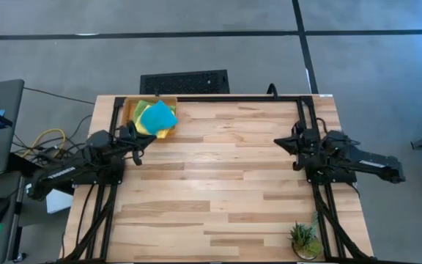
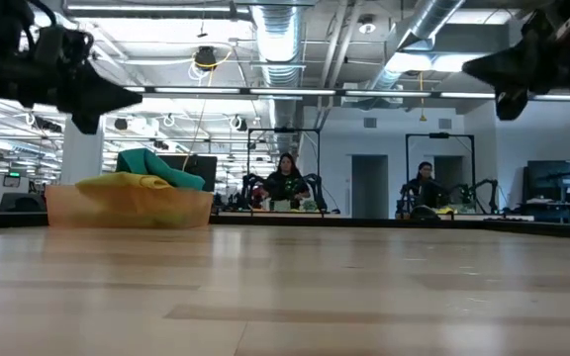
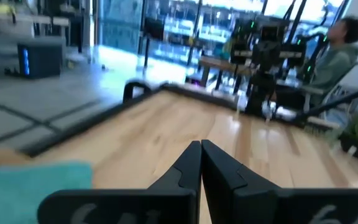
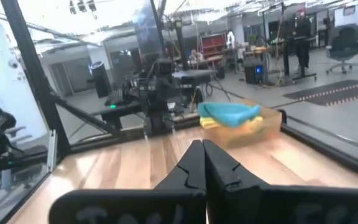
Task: Fold microfiber towels
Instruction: Return to Home Position
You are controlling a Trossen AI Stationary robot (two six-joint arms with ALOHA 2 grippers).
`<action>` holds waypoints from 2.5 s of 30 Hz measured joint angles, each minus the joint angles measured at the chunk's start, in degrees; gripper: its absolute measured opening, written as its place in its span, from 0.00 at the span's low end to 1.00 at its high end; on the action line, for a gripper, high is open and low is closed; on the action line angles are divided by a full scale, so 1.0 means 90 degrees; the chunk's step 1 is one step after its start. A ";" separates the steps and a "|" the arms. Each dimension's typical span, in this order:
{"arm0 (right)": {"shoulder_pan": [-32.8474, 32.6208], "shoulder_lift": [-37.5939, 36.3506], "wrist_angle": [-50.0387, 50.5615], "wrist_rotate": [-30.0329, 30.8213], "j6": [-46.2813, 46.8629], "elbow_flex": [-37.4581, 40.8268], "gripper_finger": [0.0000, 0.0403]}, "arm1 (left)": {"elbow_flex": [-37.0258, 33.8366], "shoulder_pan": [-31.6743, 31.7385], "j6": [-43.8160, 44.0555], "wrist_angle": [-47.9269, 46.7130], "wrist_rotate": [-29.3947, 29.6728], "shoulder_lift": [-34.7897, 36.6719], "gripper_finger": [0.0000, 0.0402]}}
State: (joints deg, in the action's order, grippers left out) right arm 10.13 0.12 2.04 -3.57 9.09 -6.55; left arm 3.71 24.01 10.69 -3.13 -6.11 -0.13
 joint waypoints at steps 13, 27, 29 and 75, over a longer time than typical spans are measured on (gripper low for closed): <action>0.0068 0.0000 -0.0385 0.0338 -0.0203 0.0685 0.03 | -0.0127 0.0000 -0.0304 0.0043 -0.0064 -0.0111 0.00; 0.0265 0.0073 -0.0325 0.0556 -0.0378 0.0688 0.11 | -0.0130 0.0000 -0.0342 -0.0044 0.1069 -0.0111 0.00; 0.0267 0.0075 -0.0323 0.0556 -0.0387 0.0688 0.11 | -0.0130 0.0002 -0.0340 -0.0042 0.1078 -0.0111 0.00; 0.0266 0.0075 -0.0323 0.0551 -0.0391 0.0693 0.11 | -0.0135 0.0002 -0.0330 -0.0042 0.1105 -0.0111 0.00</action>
State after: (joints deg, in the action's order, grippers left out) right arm 12.53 0.80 -0.86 1.39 5.57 -0.32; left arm 2.50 24.03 7.73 -3.51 3.84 -1.13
